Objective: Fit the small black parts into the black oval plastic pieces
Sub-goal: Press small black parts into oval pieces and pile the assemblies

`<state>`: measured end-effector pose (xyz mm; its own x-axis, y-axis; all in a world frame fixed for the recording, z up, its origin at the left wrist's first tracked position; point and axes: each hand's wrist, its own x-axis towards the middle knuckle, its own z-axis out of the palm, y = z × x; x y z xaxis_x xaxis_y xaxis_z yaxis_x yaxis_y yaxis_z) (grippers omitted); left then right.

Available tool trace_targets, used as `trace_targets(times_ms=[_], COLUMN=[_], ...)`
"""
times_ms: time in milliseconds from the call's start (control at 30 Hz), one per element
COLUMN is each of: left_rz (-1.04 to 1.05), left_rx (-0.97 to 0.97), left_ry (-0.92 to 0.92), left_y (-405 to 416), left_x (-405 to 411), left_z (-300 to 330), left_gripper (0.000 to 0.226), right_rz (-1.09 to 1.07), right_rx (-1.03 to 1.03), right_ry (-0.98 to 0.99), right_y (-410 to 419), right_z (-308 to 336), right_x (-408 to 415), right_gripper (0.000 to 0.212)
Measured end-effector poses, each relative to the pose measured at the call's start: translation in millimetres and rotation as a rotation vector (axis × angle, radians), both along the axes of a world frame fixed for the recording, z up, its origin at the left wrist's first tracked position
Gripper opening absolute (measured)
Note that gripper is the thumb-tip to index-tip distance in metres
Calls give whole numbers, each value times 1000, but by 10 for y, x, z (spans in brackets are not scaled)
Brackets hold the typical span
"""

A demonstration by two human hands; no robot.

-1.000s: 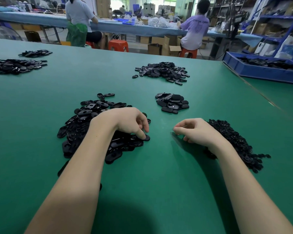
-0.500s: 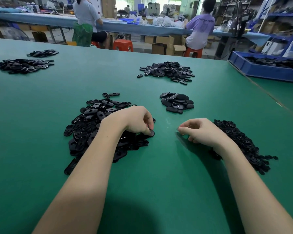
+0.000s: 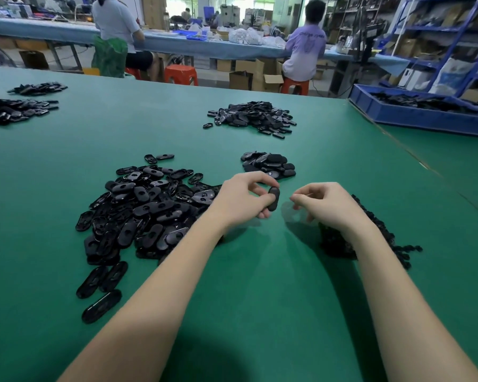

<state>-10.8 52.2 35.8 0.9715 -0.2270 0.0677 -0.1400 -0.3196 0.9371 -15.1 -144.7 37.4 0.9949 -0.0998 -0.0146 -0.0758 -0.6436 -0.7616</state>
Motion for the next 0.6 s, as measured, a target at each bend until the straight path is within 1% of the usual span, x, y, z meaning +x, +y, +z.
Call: trace_targets(times_ms=[100, 167, 233, 367, 500, 600], left_rz=[-33, -31, -18, 3, 11, 10], left_rx=[-254, -344, -363, -373, -364, -373], left_ry=[195, 274, 310, 348, 357, 358], left_y=[-177, -237, -259, -251, -246, -242], left_x=[-63, -95, -113, -111, -101, -93], left_z=[-42, -61, -80, -95, -106, -112], left_gripper=[14, 13, 10, 10, 11, 11], right_rz=[-125, -189, -208, -177, -139, -124], right_rx=[-104, -199, -258, -389, -462, -519], right_ry=[-37, -28, 14, 147, 204, 245], right_y=[-164, -252, -311, -366, -353, -309], right_z=[2, 11, 38, 113, 217, 246], right_x=[14, -2, -37, -79, -100, -128], right_gripper=[11, 11, 11, 8, 1, 9])
